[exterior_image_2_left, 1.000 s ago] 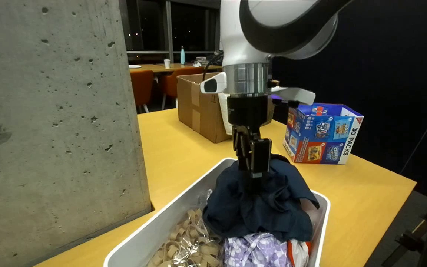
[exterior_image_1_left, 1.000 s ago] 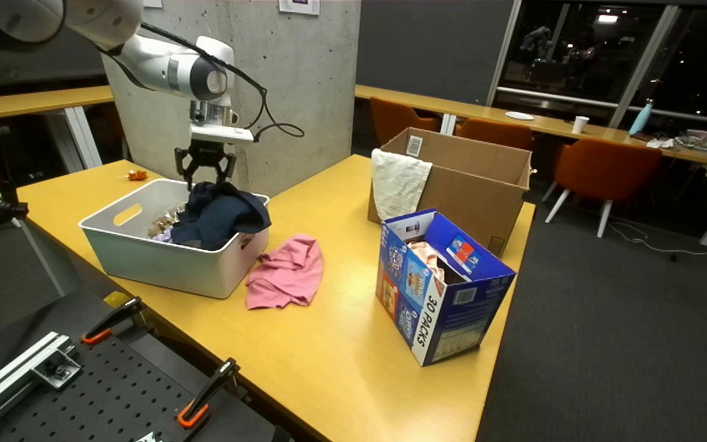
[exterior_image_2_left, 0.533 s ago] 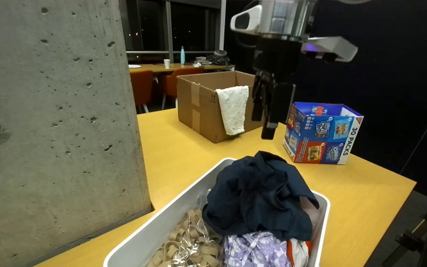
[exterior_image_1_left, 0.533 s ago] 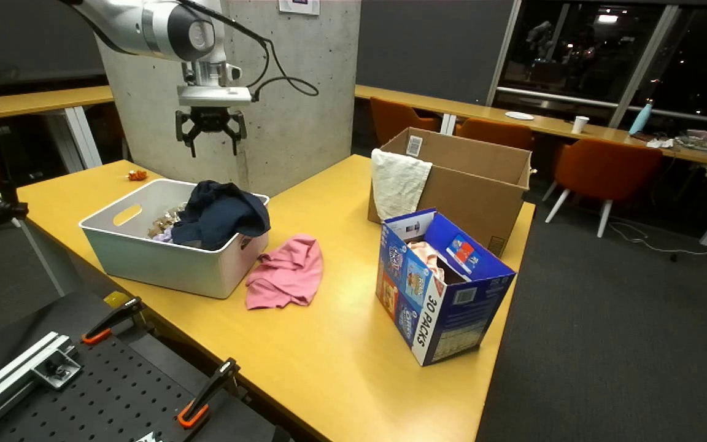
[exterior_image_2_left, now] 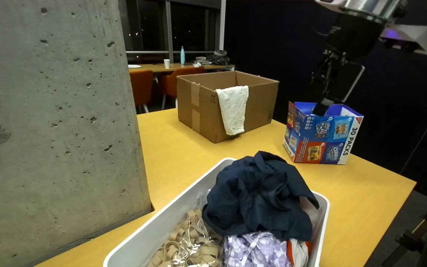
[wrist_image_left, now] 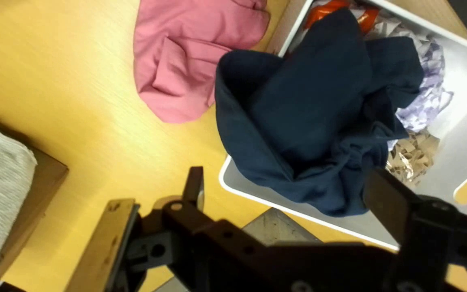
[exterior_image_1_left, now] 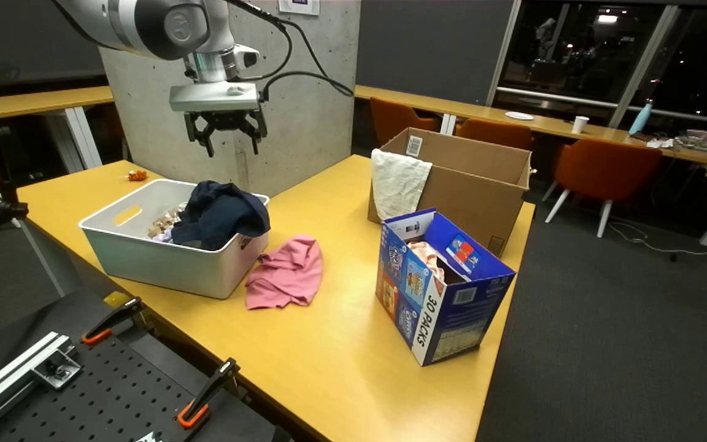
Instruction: Move the laundry and the toy from the box into the washing basket
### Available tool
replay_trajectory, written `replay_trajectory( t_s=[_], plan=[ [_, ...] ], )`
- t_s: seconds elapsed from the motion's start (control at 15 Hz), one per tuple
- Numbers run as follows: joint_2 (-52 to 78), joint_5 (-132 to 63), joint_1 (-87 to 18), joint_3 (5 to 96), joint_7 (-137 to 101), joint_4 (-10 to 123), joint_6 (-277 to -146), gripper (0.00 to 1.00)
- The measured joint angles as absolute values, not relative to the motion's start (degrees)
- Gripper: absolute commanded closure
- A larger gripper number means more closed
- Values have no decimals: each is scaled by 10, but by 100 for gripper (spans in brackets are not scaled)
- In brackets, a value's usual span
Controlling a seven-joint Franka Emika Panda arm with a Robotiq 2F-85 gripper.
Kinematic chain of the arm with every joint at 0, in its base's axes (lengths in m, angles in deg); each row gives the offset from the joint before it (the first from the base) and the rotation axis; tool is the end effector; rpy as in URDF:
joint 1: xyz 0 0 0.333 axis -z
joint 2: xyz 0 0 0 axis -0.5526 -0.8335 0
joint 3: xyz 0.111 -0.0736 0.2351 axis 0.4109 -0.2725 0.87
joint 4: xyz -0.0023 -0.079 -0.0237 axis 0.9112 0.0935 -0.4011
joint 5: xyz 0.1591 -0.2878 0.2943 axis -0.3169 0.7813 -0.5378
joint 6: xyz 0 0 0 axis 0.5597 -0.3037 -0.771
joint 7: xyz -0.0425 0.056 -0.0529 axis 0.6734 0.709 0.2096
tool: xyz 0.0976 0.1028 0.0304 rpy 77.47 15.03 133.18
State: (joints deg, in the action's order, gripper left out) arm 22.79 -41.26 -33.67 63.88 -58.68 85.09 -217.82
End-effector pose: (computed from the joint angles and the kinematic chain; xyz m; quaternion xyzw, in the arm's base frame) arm 0.6175 0.1059 0.2724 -0.9236 -0.3637 -0.1208 0.0040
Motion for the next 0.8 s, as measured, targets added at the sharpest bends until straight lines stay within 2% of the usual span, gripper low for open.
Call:
replay_trajectory(
  t_s=[0.33,0.8],
  plan=[
    [294,-534,-307,588,-694,1000,-2260,0],
    [297,-649,-305,532,-817,1047,-2266,0]
  ],
)
